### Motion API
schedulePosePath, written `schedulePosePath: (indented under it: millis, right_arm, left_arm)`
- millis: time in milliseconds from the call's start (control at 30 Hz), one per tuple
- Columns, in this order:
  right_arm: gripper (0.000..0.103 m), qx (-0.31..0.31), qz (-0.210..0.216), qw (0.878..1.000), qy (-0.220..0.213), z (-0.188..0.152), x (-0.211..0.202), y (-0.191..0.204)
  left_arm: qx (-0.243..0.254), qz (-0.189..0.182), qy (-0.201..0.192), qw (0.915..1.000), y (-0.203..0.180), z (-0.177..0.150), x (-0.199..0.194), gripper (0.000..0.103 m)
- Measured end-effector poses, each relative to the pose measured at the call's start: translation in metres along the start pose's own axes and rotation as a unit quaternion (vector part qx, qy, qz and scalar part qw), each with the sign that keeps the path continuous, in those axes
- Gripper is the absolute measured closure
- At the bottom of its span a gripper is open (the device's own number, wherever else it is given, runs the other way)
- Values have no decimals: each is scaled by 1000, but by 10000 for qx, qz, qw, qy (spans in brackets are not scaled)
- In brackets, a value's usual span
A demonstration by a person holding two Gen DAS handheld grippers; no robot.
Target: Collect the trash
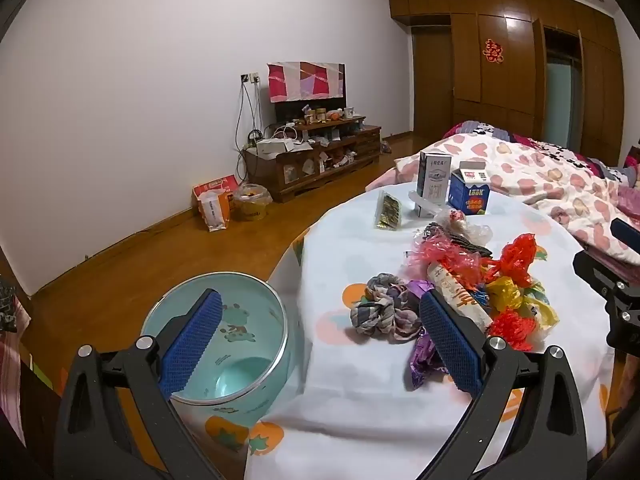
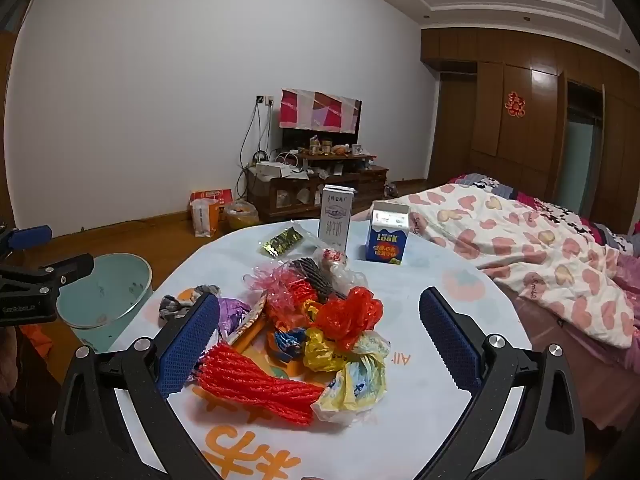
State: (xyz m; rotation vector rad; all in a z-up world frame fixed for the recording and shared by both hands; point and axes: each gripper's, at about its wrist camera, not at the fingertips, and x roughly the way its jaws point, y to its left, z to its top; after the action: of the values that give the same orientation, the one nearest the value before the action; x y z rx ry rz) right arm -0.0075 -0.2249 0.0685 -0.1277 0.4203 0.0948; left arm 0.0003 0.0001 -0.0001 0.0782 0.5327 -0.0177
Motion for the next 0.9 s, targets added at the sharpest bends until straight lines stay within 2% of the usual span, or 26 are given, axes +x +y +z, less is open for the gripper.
schedulePosePath:
  millis: [900]
  right_arm:
    - [5, 3, -2, 10000, 0, 0, 0, 1]
  left_arm:
    - [-56, 81, -84, 9999, 6, 4, -1, 6]
